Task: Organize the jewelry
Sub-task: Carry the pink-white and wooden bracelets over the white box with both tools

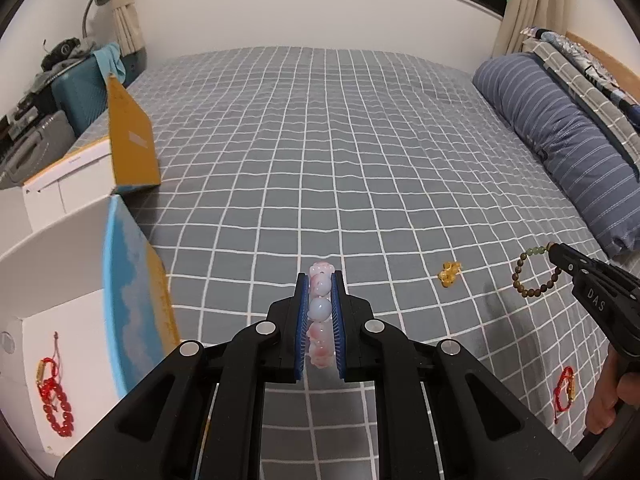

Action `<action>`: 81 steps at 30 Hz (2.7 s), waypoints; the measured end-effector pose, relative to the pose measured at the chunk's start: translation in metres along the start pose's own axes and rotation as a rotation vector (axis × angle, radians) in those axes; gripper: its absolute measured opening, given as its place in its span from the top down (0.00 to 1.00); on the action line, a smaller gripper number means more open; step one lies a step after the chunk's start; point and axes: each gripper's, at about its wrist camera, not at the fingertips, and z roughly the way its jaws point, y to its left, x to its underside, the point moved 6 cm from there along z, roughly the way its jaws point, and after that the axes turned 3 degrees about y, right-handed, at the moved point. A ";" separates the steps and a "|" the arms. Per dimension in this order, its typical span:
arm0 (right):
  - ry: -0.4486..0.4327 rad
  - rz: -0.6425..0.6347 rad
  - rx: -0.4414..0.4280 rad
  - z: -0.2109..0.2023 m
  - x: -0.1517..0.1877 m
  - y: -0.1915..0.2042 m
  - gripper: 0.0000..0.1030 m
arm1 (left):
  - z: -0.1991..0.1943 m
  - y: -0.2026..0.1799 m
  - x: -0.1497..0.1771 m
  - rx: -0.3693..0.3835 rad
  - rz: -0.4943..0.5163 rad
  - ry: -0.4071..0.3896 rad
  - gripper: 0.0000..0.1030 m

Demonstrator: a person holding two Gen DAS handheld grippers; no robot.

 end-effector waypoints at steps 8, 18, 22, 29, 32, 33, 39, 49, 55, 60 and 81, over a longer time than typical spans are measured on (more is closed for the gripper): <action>-0.031 -0.024 -0.012 -0.027 0.000 0.018 0.93 | -0.028 0.012 0.002 -0.008 -0.010 -0.027 0.90; -0.075 -0.070 -0.044 -0.062 0.000 0.057 0.93 | -0.065 0.033 0.004 -0.029 -0.027 -0.066 0.90; -0.088 -0.090 -0.068 -0.074 0.000 0.079 0.93 | -0.079 0.046 0.005 -0.039 -0.042 -0.079 0.90; -0.124 -0.135 -0.144 -0.100 0.000 0.136 0.93 | -0.104 0.082 0.009 -0.063 -0.084 -0.105 0.90; -0.144 -0.154 -0.183 -0.113 0.000 0.162 0.93 | -0.116 0.099 0.012 -0.076 -0.107 -0.117 0.90; -0.150 -0.163 -0.194 -0.116 0.001 0.171 0.93 | -0.118 0.103 0.013 -0.081 -0.112 -0.119 0.90; -0.167 -0.231 -0.265 -0.136 0.014 0.229 0.93 | -0.137 0.144 0.024 -0.120 -0.157 -0.131 0.90; -0.142 -0.344 -0.328 -0.139 0.044 0.312 0.93 | -0.153 0.215 0.058 -0.195 -0.235 -0.112 0.90; -0.106 -0.402 -0.347 -0.125 0.063 0.352 0.93 | -0.152 0.252 0.078 -0.230 -0.274 -0.088 0.90; -0.068 -0.426 -0.353 -0.110 0.077 0.374 0.93 | -0.144 0.274 0.091 -0.252 -0.302 -0.061 0.90; 0.067 -0.468 -0.312 -0.057 0.110 0.401 0.93 | -0.081 0.311 0.127 -0.251 -0.361 0.096 0.90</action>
